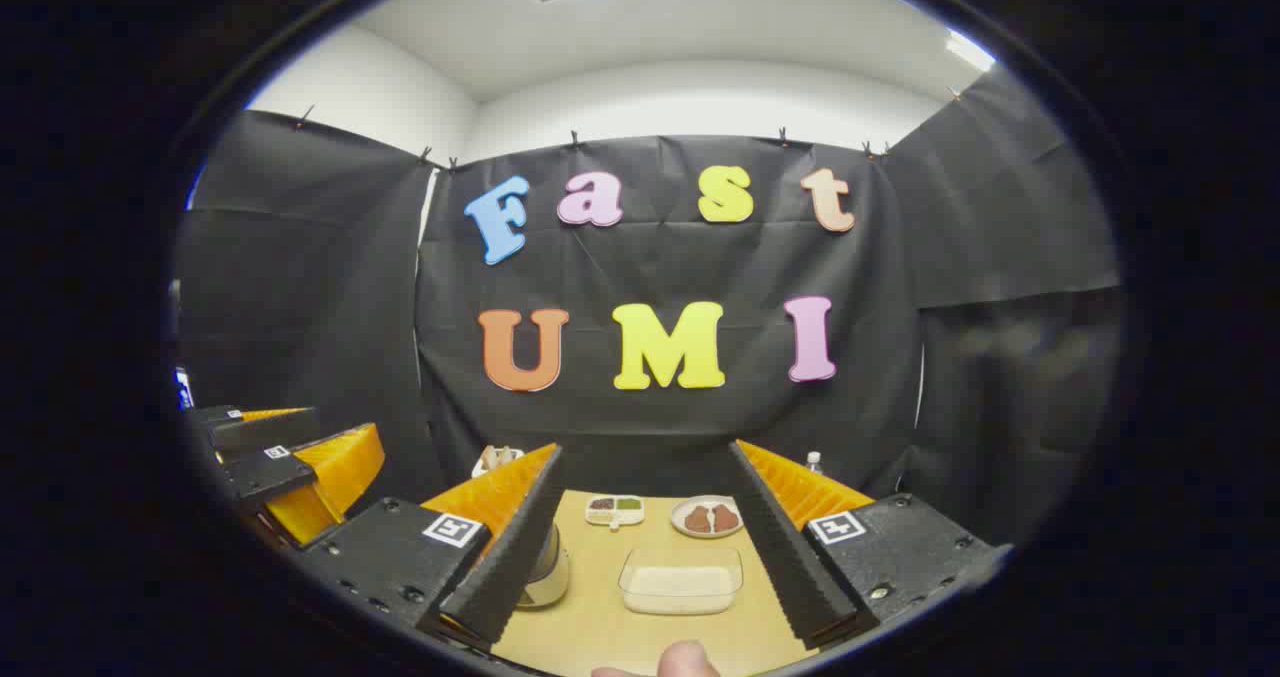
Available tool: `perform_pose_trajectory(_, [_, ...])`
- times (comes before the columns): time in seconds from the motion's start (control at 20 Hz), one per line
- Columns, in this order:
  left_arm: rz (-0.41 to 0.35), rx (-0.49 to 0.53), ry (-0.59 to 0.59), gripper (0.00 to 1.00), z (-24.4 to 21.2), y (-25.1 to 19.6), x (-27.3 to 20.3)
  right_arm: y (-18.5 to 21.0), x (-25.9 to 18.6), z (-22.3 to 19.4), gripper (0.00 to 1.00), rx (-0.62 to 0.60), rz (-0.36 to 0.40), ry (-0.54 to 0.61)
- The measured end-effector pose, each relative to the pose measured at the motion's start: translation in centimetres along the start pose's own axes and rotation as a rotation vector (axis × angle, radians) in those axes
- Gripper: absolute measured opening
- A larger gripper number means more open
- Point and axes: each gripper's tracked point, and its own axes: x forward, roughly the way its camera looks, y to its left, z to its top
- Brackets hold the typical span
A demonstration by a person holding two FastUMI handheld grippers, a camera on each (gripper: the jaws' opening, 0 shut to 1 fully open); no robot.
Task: Close the left gripper, press the button to open the rice cooker; take a wooden spoon from the chopstick holder with the right hand, scoop a spoonful of rice and pour it into the rice cooker, then put the wooden spoon back into the chopstick holder.
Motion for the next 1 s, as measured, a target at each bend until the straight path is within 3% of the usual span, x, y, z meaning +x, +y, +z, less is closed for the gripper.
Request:
perform_pose_trajectory(0.05, [0.005,0.001,-0.001,0.94,0.0,0.0,0.0,0.0,-0.1,0.0,1.0,0.0,0.005,-0.001])
perform_pose_trajectory(1.0, [0.046,-0.014,0.035,0.94,-0.7,-0.4,0.8,-3.0,0.8,0.0,1.0,0.041,0.001,0.0])
